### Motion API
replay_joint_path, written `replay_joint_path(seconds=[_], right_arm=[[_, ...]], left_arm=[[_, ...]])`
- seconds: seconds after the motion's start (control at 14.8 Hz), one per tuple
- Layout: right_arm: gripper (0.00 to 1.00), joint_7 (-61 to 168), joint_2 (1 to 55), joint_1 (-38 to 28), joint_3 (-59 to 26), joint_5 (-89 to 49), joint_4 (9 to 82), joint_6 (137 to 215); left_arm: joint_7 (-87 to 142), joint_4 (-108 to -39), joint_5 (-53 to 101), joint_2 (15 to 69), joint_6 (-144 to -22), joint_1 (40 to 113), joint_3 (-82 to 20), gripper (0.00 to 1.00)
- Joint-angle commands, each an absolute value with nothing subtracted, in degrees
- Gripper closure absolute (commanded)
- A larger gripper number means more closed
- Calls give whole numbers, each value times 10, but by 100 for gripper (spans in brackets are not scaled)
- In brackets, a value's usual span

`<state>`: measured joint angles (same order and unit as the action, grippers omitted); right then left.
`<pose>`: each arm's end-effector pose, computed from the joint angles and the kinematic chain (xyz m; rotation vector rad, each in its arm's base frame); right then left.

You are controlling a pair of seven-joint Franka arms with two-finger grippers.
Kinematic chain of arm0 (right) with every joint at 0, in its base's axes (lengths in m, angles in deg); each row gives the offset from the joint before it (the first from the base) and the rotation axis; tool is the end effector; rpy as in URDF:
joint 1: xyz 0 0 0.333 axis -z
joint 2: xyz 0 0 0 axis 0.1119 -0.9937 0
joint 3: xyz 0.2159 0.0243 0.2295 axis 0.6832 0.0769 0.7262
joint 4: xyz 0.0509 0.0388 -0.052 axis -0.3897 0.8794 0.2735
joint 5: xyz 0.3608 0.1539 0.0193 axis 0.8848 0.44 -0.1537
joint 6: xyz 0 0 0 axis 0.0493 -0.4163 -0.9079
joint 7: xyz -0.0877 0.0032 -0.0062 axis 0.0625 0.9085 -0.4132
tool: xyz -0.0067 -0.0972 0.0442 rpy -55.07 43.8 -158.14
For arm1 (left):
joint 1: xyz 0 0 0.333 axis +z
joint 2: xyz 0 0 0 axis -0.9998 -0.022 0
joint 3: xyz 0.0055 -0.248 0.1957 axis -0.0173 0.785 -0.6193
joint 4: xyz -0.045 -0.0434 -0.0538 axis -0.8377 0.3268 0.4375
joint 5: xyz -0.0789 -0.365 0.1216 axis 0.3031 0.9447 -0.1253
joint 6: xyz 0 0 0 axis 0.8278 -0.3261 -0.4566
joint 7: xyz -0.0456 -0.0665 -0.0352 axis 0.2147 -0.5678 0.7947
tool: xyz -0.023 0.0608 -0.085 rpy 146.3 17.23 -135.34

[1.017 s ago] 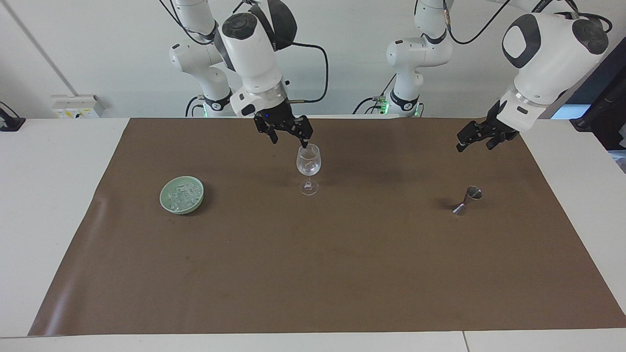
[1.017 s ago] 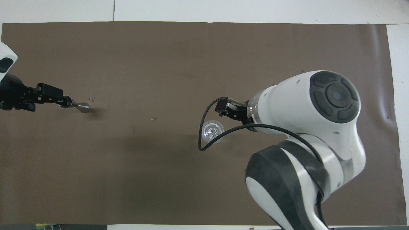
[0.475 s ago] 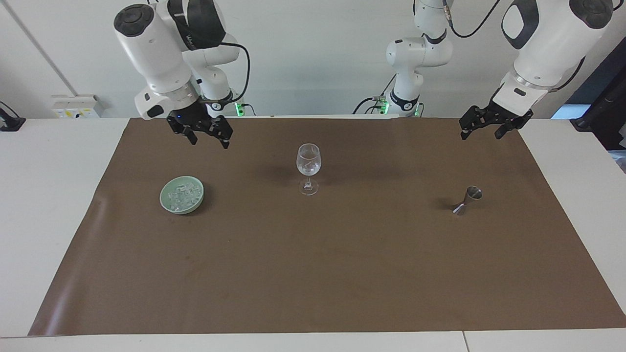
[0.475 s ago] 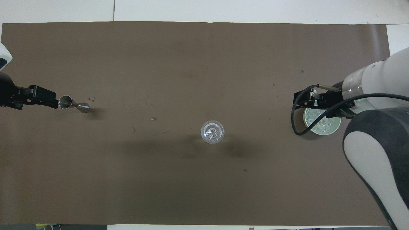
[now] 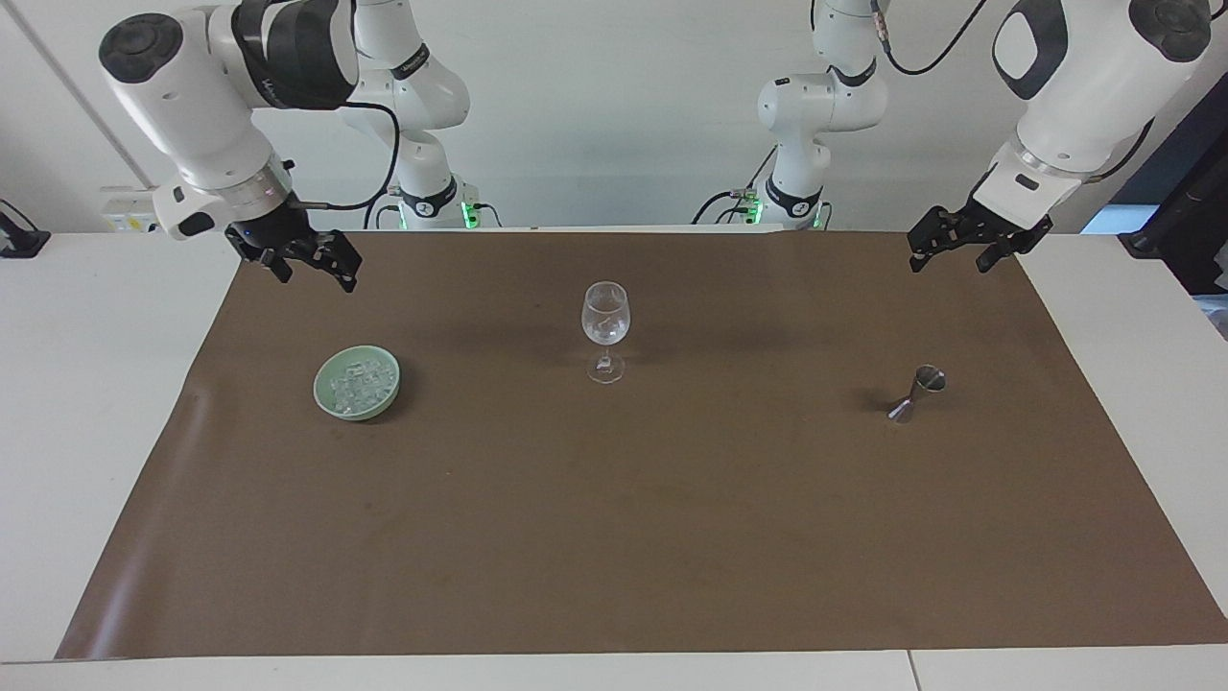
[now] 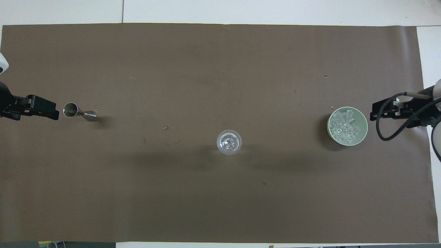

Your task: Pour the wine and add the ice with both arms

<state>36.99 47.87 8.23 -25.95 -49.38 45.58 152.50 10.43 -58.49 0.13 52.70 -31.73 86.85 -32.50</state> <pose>0.5258 -0.0380 0.5583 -3.0964 0.3381 0.1545 0.5399 -0.0335 0.5965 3.1124 -0.1315 -0.1674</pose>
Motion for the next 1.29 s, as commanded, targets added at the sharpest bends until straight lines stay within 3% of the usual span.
replay_joint_path(seconds=[0.0,0.61,1.22], right_arm=[[0,426,472,104,-256,-508,399,1471],[0,490,460,128,-250,-527,327,1417],[0,454,462,127,-248,-513,341,1409]], left_arm=[[96,-599,-9,540,-316,893,-303,0],[96,-601,-11,539,-319,893,-302,0],[97,-597,-22,534,-356,901,-304,0]])
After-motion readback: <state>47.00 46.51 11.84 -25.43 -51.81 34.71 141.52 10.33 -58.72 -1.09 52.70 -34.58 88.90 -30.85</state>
